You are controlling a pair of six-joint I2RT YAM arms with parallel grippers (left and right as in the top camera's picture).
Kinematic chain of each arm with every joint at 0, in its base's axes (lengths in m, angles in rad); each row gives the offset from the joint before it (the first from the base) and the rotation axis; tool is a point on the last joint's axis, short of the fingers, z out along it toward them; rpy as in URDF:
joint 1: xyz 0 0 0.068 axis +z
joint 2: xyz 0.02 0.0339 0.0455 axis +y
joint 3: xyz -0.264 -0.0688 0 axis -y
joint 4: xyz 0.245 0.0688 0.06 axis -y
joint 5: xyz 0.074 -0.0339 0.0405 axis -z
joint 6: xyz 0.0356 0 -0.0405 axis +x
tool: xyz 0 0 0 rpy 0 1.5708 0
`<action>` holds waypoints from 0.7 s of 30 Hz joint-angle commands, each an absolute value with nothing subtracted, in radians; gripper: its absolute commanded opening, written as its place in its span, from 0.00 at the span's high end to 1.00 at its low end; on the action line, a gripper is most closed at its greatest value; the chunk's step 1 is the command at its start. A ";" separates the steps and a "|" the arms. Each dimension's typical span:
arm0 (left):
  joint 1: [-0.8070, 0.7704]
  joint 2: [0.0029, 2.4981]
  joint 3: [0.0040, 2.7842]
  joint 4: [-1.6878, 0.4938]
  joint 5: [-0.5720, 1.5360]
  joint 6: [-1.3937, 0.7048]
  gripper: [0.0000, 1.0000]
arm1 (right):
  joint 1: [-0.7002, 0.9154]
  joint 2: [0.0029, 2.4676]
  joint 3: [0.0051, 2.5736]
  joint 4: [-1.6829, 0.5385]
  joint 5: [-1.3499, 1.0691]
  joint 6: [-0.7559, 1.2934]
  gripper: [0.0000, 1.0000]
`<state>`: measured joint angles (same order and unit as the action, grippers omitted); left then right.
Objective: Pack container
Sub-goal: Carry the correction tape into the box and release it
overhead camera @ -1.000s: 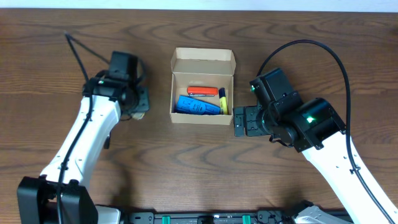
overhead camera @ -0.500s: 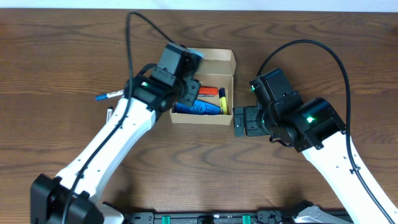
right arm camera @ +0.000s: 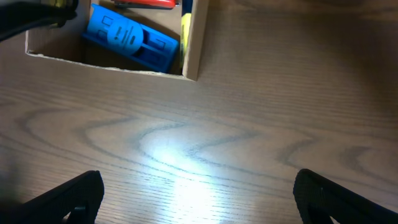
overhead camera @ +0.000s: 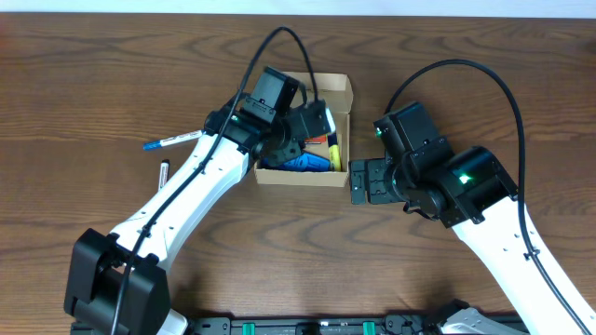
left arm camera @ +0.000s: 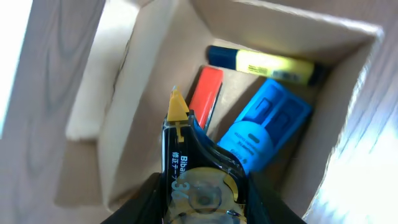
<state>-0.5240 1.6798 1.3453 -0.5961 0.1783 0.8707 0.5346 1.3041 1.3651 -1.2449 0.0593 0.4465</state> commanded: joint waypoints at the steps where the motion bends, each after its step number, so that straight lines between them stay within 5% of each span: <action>1: -0.525 1.699 1.370 -0.596 0.203 1.110 0.94 | 0.538 1.295 1.372 -1.246 0.063 0.436 0.01; 21: -0.525 1.858 1.370 -0.559 0.067 1.231 0.92 | 0.538 1.294 1.372 -1.246 0.063 0.436 0.01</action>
<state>-0.5247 1.8526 1.3460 -0.5632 0.0853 1.2110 0.5346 1.3045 1.3651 -1.2449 0.0593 0.4465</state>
